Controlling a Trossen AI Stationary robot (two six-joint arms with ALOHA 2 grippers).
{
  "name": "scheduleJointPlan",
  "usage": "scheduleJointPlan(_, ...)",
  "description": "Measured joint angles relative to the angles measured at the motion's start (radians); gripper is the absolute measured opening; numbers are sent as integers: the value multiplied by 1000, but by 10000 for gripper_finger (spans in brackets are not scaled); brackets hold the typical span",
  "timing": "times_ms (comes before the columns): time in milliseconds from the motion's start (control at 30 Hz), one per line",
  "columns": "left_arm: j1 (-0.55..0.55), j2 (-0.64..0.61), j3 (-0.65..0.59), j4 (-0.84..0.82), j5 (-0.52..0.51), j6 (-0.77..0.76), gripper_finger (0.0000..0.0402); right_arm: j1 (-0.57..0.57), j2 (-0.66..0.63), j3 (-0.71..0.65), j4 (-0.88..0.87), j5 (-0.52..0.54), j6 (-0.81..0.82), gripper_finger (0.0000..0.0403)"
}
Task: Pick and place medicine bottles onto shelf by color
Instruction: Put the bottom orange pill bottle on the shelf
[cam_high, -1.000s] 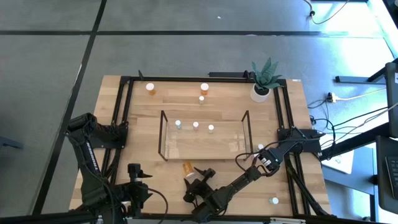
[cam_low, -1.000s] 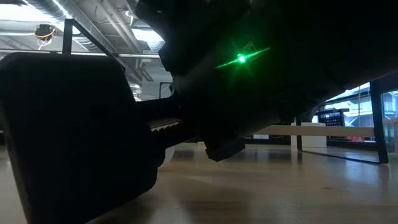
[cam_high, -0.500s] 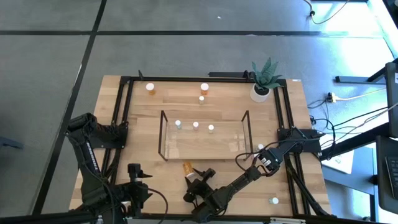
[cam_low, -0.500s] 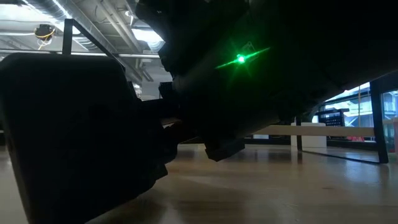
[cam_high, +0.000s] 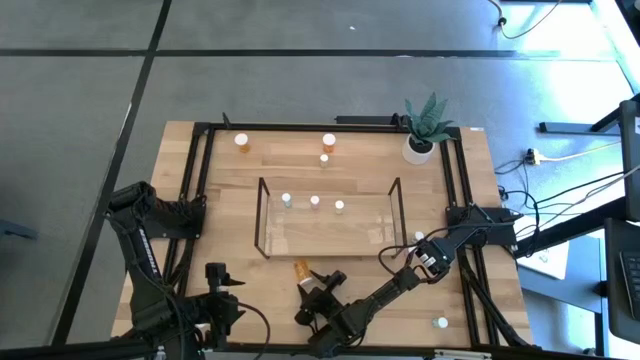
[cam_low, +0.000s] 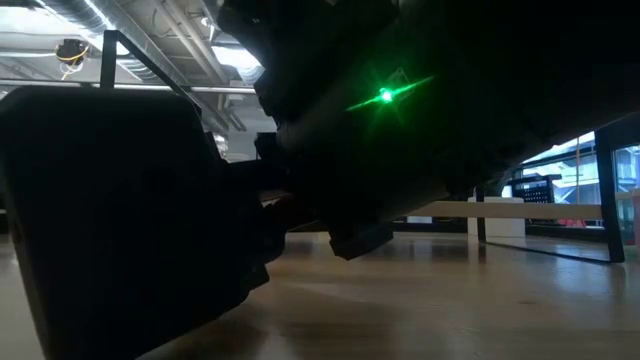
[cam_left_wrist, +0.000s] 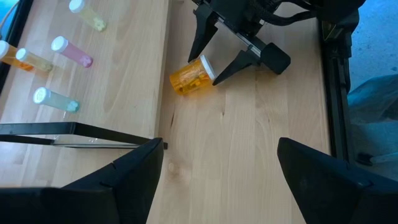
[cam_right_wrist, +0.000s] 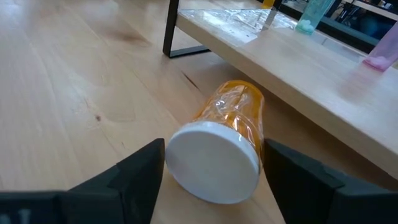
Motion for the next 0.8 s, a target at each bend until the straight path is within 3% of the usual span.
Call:
scheduleJointPlan(233,0,0,0,0,0,0,309,0,0,0,0,-7,9,263)
scheduleJointPlan(500,0,0,0,0,0,0,309,4,0,0,0,-7,9,207)
scheduleJointPlan(800,0,0,0,0,0,0,309,12,0,0,1,-4,9,212)
